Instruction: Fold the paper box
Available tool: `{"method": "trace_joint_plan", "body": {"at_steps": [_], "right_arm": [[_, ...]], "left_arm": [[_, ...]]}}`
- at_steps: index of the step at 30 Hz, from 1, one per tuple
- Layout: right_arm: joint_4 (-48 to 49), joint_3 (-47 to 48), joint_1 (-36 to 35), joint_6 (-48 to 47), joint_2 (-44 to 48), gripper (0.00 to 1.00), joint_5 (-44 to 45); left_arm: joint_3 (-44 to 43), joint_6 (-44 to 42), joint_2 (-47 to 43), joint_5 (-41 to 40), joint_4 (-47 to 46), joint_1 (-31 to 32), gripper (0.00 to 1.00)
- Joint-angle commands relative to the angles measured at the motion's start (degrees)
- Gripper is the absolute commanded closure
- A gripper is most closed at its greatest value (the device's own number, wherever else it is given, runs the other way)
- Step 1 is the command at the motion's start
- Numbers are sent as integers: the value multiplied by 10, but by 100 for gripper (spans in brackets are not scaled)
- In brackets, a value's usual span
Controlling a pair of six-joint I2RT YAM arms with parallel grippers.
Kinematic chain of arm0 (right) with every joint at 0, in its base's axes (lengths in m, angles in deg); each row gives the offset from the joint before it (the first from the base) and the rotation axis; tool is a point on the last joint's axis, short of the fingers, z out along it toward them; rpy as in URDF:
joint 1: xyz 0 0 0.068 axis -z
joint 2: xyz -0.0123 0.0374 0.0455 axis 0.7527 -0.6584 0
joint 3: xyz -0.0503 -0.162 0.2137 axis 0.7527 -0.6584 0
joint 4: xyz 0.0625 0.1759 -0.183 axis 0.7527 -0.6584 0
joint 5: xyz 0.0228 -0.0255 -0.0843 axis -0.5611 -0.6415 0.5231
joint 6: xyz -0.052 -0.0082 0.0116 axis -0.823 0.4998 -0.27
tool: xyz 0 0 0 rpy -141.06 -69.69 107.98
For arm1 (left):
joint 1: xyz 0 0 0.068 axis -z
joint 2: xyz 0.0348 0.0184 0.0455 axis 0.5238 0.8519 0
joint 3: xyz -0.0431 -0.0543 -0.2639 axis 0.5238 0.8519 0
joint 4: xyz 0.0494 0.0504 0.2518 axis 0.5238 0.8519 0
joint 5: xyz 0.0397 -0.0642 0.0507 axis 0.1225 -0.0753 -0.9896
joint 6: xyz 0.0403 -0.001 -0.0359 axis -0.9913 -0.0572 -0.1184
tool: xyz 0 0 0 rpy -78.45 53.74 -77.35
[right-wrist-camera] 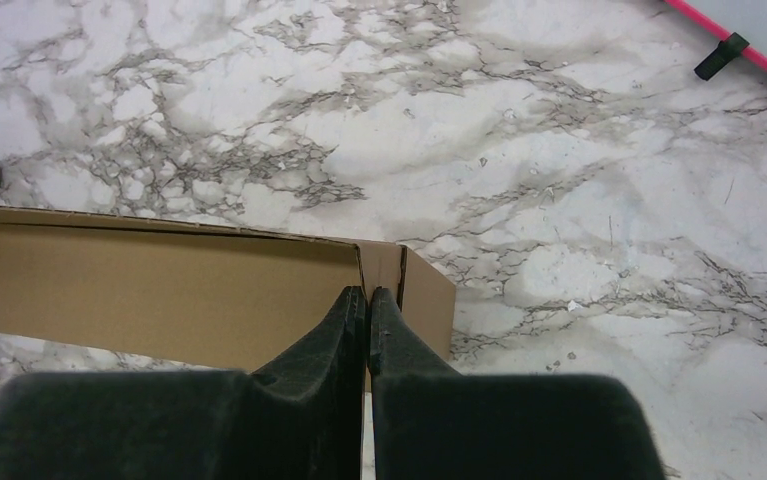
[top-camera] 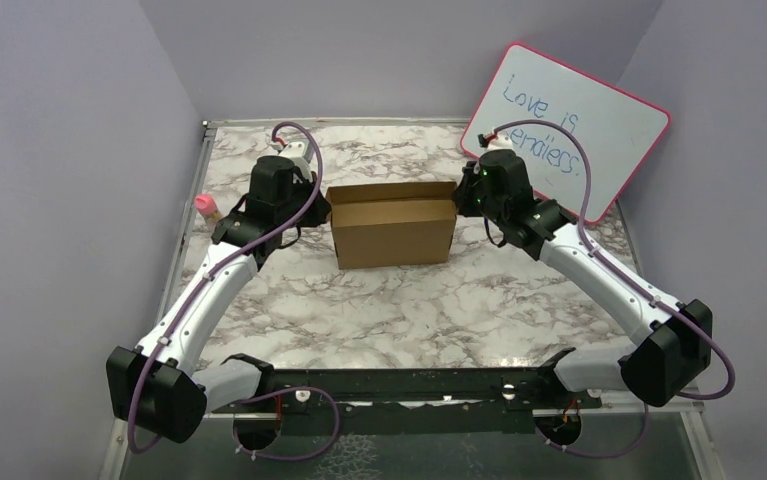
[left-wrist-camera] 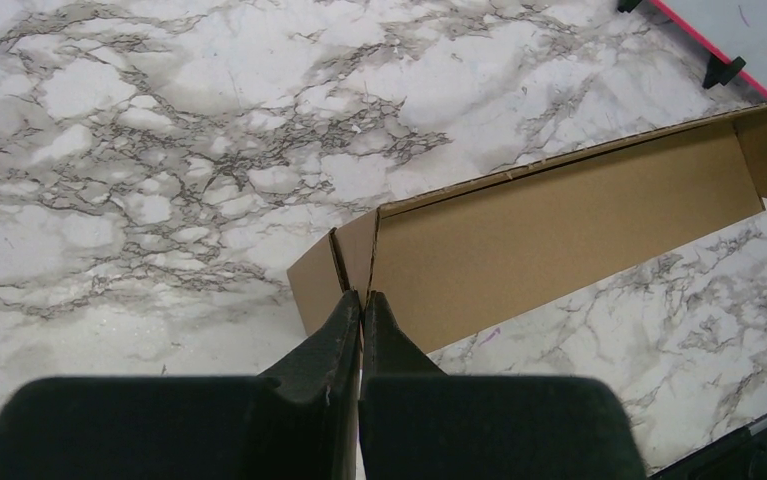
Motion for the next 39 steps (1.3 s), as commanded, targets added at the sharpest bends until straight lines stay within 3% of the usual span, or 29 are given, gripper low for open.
{"method": "trace_joint_plan", "body": {"at_steps": [1, 11, 23, 39], "right_arm": [[-14, -24, -18, 8, 0, 92, -5], [23, -61, -33, 6, 23, 92, 20], [42, -75, -38, 7, 27, 92, 24], [50, -80, -42, 7, 22, 92, 26]], "left_arm": [[5, 19, 5, 32, 6, 17, 100], [8, 30, 6, 20, 6, 35, 100], [7, 15, 6, -89, 23, 70, 100], [-31, -8, 23, -171, 56, 104, 100]]}}
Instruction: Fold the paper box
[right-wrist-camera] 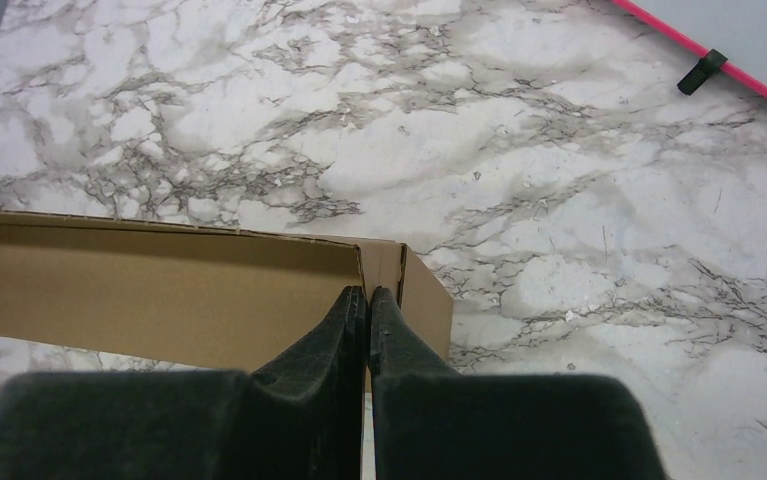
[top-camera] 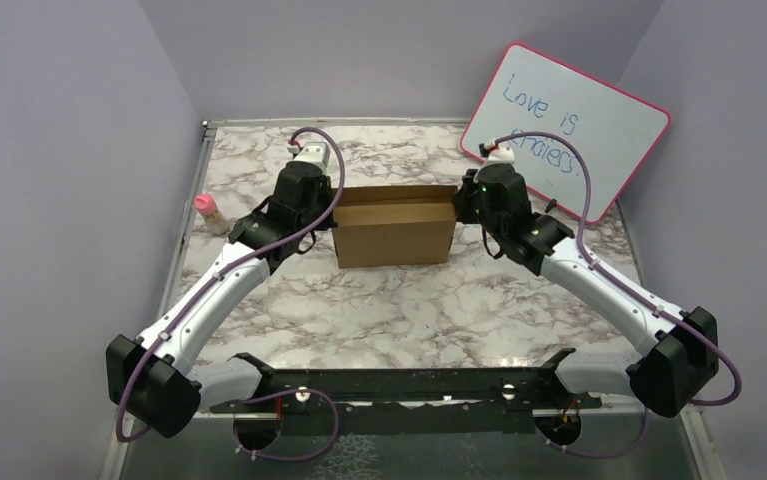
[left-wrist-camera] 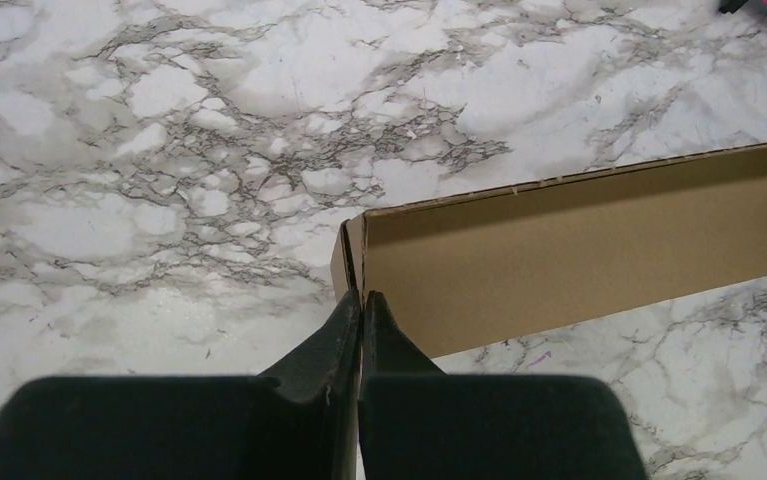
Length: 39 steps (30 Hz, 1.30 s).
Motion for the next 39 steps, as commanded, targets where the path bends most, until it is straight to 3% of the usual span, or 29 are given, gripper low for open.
{"method": "trace_joint_plan", "body": {"at_steps": [1, 19, 39], "right_arm": [[-16, -18, -15, 8, -11, 92, -24], [-2, -32, -16, 16, -3, 92, -21], [118, -152, -21, 1, 20, 86, -8]], "left_arm": [[-18, -9, 11, 0, 37, 13, 100], [5, 17, 11, 26, 31, 20, 100], [148, 55, -43, 24, -72, 25, 96]]}}
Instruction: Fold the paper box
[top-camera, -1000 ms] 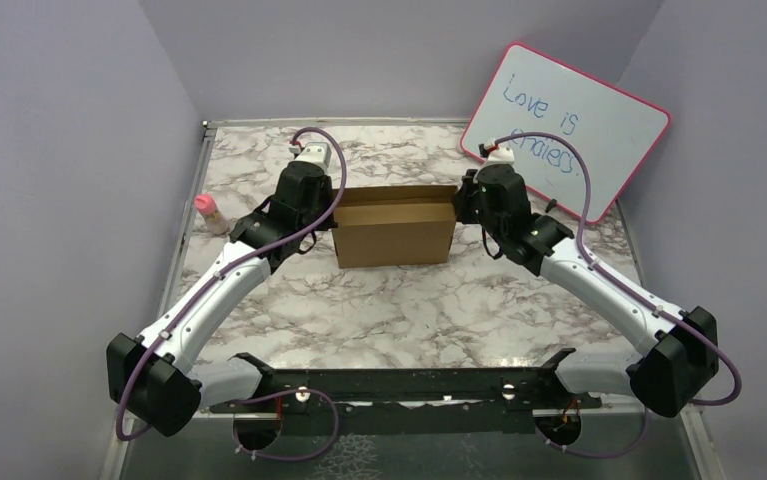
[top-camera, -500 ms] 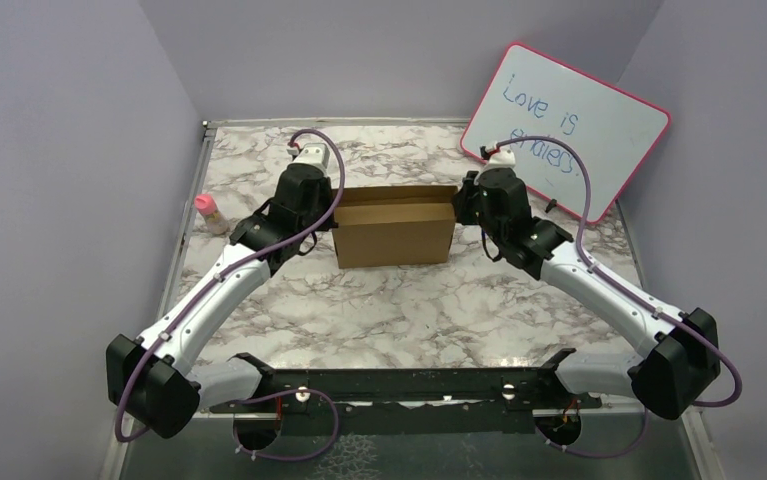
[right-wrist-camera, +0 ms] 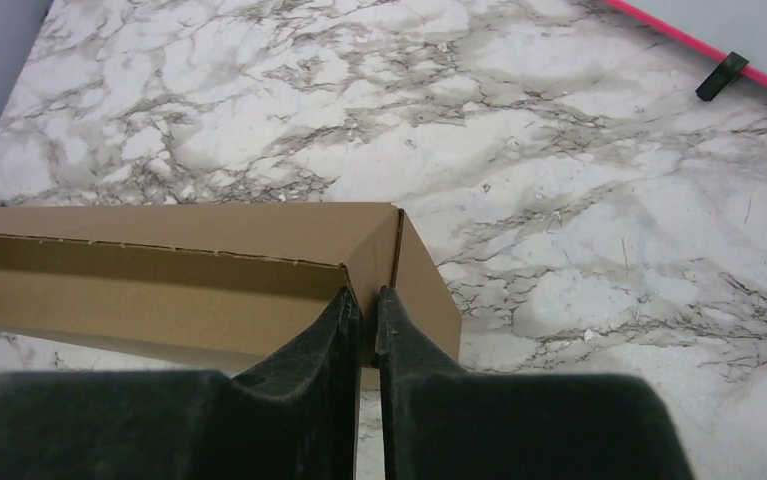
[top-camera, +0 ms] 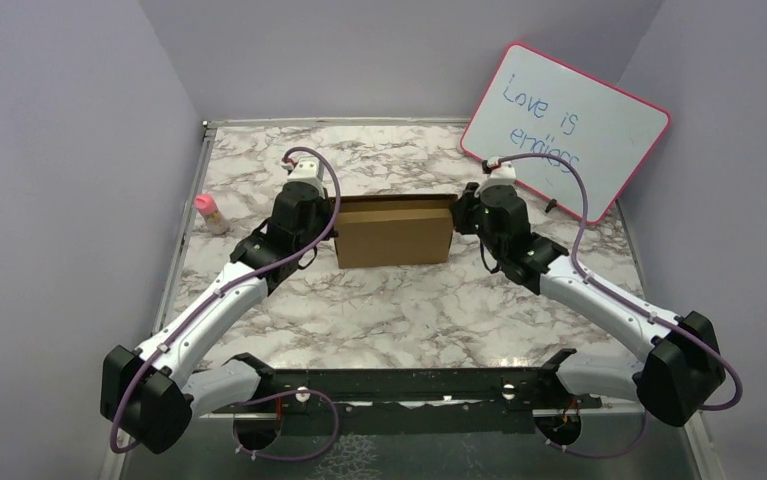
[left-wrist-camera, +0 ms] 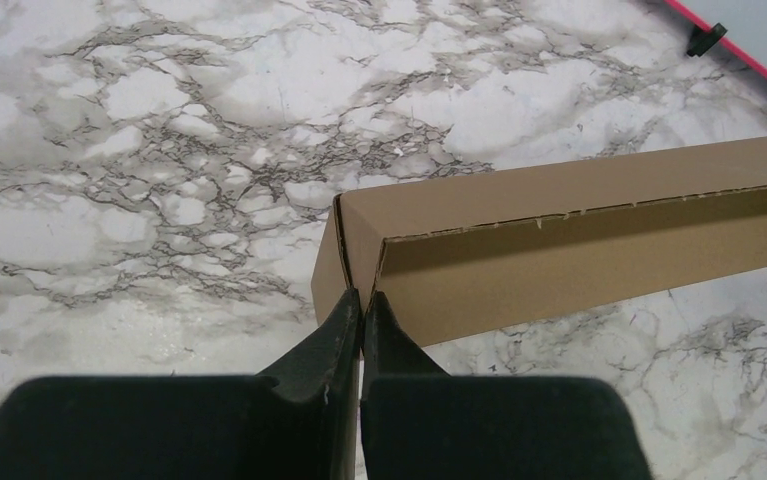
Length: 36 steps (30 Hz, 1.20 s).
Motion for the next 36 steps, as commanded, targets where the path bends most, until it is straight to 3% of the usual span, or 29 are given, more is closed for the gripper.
{"method": "trace_joint_plan", "body": {"at_steps": [1, 5, 10, 16, 20, 27, 36], "right_arm": [[-3, -53, -13, 0, -6, 86, -23], [2, -60, -12, 1, 0, 83, -20], [18, -59, -12, -8, 27, 75, -11], [24, -54, -13, -23, 73, 50, -8], [10, -33, -13, -50, 87, 38, -14], [-4, 27, -12, -135, 80, 18, -100], [-9, 160, -13, -198, -29, 19, -227]], "left_arm": [[60, 28, -7, 43, 20, 15, 95], [72, 30, -18, 46, 10, 15, 89], [72, 24, -45, 45, 0, 14, 74], [85, 31, -98, 40, -13, 7, 41], [98, 47, -141, 39, -24, -1, 29], [129, 94, -182, 81, -54, -11, 24], [280, 165, -287, 51, -165, -13, 37]]}}
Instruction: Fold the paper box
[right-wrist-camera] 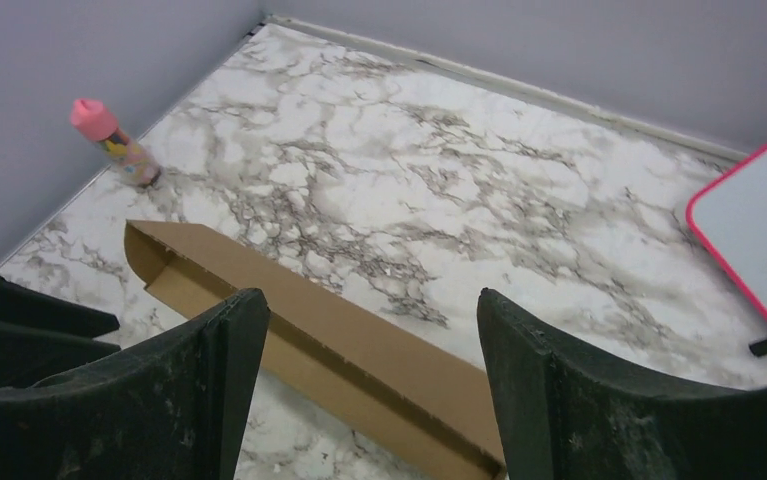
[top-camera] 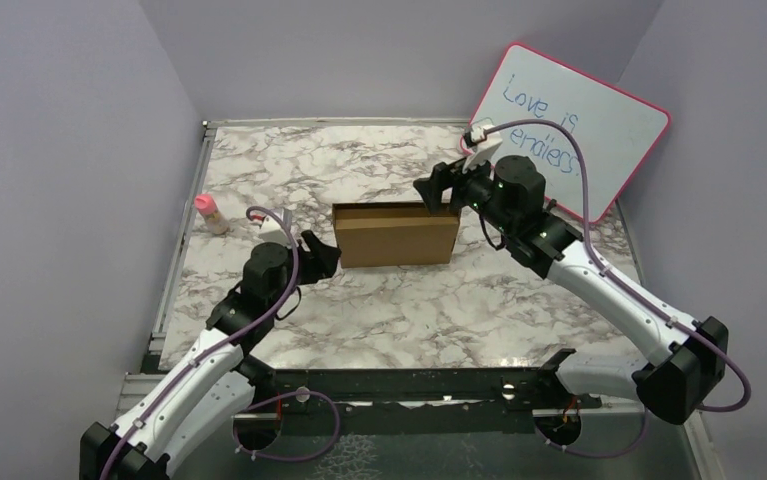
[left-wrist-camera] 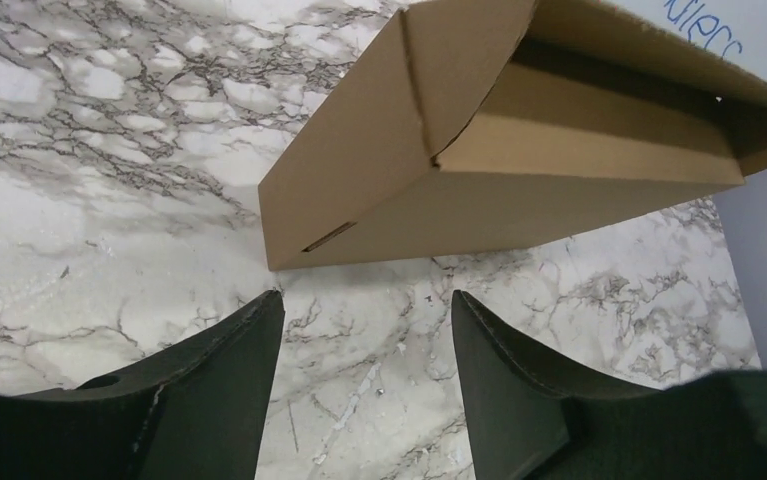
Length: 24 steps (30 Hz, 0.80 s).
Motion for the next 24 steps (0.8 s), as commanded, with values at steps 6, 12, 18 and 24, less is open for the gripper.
{"method": "trace_joint_plan", "body": {"at_steps": [6, 12, 18, 24], "right_arm": [[3, 111, -1, -37, -127, 24, -143], [-22, 163, -1, -36, -199, 29, -168], [-22, 177, -6, -35, -244, 33, -210], [-30, 165, -14, -48, -266, 35, -222]], "left_arm": [[108, 44, -68, 15, -149, -4, 39], [121, 50, -23, 13, -205, -4, 45], [148, 59, 0, 7, -275, -4, 49], [147, 52, 40, 5, -301, -4, 49]]}}
